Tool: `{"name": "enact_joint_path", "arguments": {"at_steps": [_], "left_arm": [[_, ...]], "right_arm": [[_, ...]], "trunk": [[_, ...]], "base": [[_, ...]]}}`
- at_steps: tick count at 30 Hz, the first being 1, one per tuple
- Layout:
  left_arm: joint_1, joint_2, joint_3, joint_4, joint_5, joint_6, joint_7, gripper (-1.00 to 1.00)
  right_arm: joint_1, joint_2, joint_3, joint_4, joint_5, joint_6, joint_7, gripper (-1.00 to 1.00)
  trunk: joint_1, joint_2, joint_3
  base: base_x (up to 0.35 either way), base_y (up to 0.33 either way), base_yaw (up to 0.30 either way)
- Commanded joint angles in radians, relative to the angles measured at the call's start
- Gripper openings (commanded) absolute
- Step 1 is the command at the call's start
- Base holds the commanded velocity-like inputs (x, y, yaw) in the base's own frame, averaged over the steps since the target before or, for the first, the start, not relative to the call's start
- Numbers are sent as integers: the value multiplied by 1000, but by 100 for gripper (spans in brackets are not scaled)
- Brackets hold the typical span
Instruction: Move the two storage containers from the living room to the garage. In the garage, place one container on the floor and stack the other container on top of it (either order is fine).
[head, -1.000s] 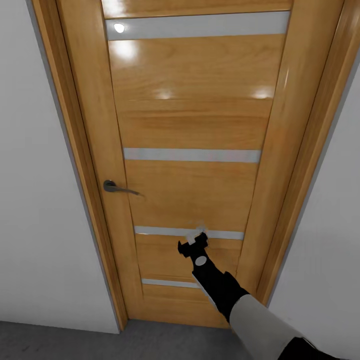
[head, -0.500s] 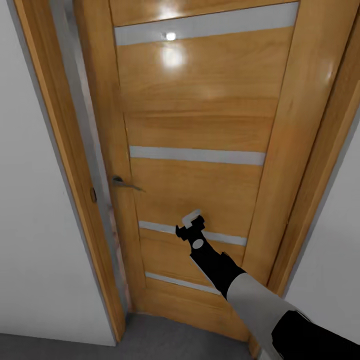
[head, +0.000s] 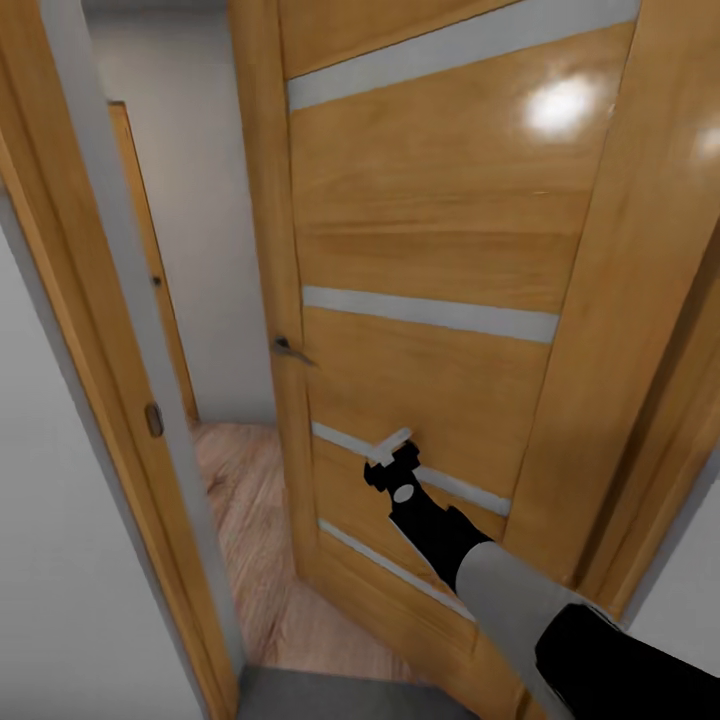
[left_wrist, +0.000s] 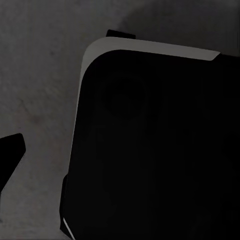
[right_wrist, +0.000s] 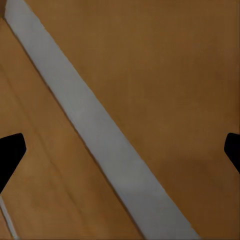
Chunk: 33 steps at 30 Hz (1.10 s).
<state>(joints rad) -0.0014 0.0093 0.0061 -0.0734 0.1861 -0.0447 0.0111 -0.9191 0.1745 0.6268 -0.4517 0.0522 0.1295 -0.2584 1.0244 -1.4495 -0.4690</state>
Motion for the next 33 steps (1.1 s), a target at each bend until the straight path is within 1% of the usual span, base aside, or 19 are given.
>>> {"name": "enact_joint_path", "arguments": {"at_steps": [1, 5, 9, 10, 11, 14, 19, 22, 25, 26, 29, 30, 33], "left_arm": [[0, 0, 0, 0, 5, -2, 1, 100], [0, 0, 0, 0, 6, -2, 1, 100], [0, 0, 0, 0, 6, -2, 1, 100], [0, 0, 0, 0, 6, -2, 1, 100], [0, 0, 0, 0, 6, -2, 1, 100], [0, 0, 0, 0, 6, -2, 1, 100], [0, 0, 0, 0, 6, -2, 1, 100], [0, 0, 1, -2, 6, -3, 1, 100], [0, 0, 1, -2, 6, -3, 1, 100], [0, 0, 2, -2, 6, -3, 2, 100], [0, 1, 2, -3, 6, -3, 2, 100], [0, 3, 1, -5, 6, -3, -4, 100], [0, 3, 1, -5, 6, -3, -5, 100]], "right_arm": [[-13, 0, 5, 24, 5, -3, -7, 100], [-35, 0, 4, 77, 1, -32, -8, 100], [-42, 0, 1, 85, 1, -34, -8, 100], [-54, 0, -1, 97, 1, -35, -9, 100], [-74, 0, -4, 131, 0, -37, -10, 100], [-94, 0, -7, 166, 0, -48, -14, 100], [-99, 0, -11, 175, 0, -54, -21, 100], [-99, 0, -24, 164, 0, -56, -30, 100], [-99, 0, -79, 166, 1, -64, -46, 100], [-99, 0, -91, 171, 0, -66, -48, 100], [-98, 0, -96, 174, 0, -64, -49, 100], [-104, 0, -80, 167, 9, -59, -52, 100], [-119, 0, -77, 152, -3, -61, -54, 100]], "trunk": [[1, 0, -1], [1, 0, -1], [1, 0, -1], [1, 0, -1], [1, 0, -1], [1, 0, -1], [1, 0, -1], [1, 0, -1], [1, 0, -1], [1, 0, -1], [1, 0, -1], [1, 0, -1], [1, 0, -1]], "base": [[321, 0, 0], [321, 0, 0], [321, 0, 0], [321, 0, 0], [321, 0, 0], [321, 0, 0], [291, 0, 0], [50, 0, 0], [11, 0, 0], [2, 0, 0], [0, 0, 0], [0, 0, 0], [0, 0, 0]]}}
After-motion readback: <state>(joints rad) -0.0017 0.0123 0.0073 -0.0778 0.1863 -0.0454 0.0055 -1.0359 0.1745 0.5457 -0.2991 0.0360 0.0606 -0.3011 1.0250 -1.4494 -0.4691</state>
